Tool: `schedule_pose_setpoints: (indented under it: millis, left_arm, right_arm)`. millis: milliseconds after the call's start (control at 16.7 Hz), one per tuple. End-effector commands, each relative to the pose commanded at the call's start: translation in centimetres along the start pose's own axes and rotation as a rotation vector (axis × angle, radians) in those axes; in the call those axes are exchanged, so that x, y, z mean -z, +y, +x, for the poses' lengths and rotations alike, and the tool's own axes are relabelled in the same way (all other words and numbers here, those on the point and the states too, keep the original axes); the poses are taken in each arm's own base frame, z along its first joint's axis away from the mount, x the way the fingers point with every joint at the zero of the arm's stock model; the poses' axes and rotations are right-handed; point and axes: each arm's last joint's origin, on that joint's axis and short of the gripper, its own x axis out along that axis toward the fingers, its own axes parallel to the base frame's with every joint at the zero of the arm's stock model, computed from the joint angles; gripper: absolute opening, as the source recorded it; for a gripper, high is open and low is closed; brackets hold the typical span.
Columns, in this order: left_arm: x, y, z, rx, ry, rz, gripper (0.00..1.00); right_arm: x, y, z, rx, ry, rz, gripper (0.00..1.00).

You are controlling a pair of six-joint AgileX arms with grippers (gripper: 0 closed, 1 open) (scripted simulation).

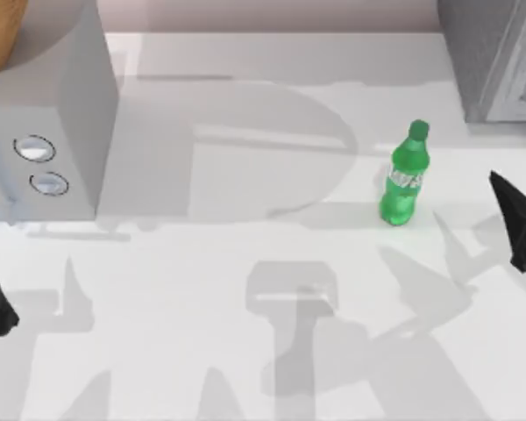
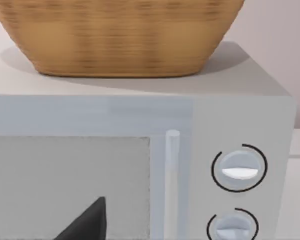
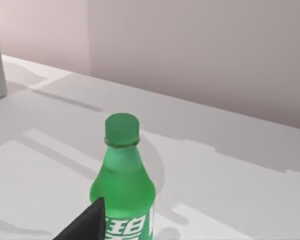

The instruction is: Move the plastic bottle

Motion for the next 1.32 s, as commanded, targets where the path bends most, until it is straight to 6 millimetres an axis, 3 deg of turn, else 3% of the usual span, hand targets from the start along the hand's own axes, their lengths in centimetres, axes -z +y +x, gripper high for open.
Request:
schedule_pose_setpoints:
  millis: [300,600,1080,1320]
  left_arm:
    - [0.0,0.0,0.0,0.000,0.000,0.000,1.00]
    - [0.0,0.0,0.0,0.000,0.000,0.000,1.00]
    - [0.0,0.0,0.0,0.000,0.000,0.000,1.00]
    - [0.0,0.0,0.0,0.000,0.000,0.000,1.00]
  right_arm:
    - [4.9,-0.9,3.2,-0.164,0.022,0.008,1.00]
    - [8.3,-1.0,4.4,-0.258,0.013,0.008,1.00]
    - [8.7,-0.9,4.5,-0.268,0.012,0.008,1.00]
    - [8.8,-0.5,7.5,-0.270,0.009,0.005,1.00]
